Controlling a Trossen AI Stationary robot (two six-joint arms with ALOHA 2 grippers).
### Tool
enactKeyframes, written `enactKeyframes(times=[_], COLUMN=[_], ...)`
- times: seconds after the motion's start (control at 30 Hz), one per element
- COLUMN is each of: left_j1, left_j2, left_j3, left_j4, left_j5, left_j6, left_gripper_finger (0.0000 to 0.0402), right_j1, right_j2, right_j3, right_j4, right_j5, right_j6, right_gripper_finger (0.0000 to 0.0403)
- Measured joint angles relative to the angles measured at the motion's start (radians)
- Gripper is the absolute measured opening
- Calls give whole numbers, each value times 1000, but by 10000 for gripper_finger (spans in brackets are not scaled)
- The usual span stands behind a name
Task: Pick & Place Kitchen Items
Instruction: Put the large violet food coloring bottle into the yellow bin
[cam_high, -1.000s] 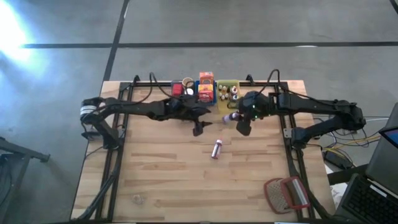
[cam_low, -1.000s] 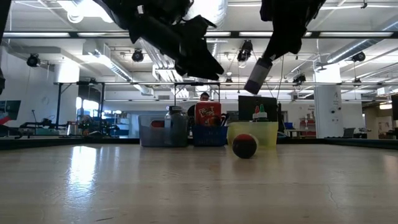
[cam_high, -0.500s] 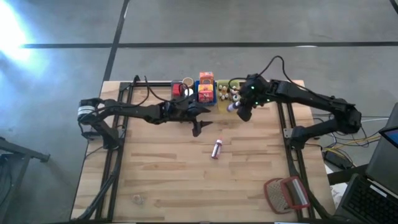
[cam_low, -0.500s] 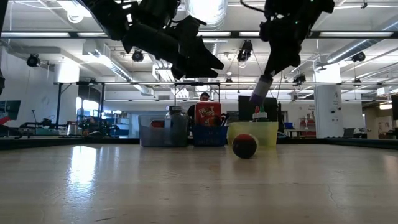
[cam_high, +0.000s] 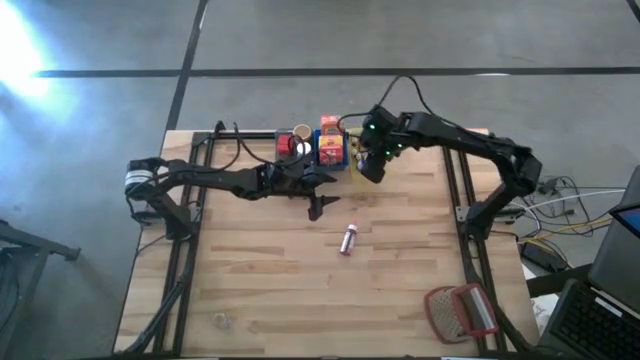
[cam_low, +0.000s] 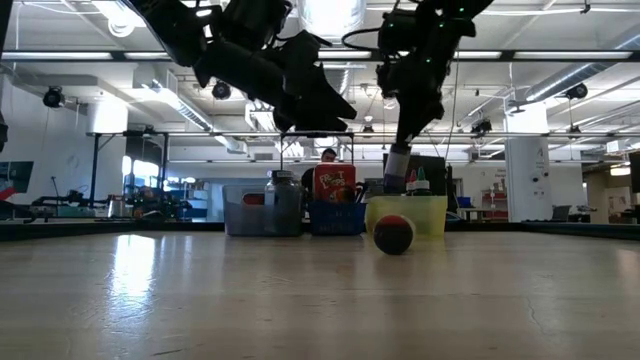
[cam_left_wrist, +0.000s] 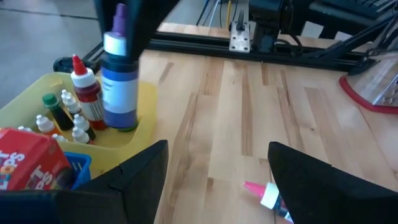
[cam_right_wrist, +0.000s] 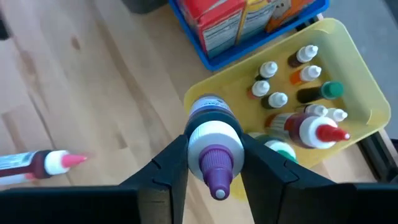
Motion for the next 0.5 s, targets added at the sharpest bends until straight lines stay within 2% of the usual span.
enactKeyframes(times=[0.27,0.5], left_j1=[0,0], left_j2=[-6,-7], left_j3=[0,0], left_j4=[-15,-12], left_j5=[0,0], left_j6=[0,0], left_gripper_finger=[282,282], right_j1=[-47,-64], right_j2=[83,126], right_j3=[78,89], right_j4=[-30,-29], right_j5=[1,0], right_j6=[-6,-24], right_gripper_finger=[129,114])
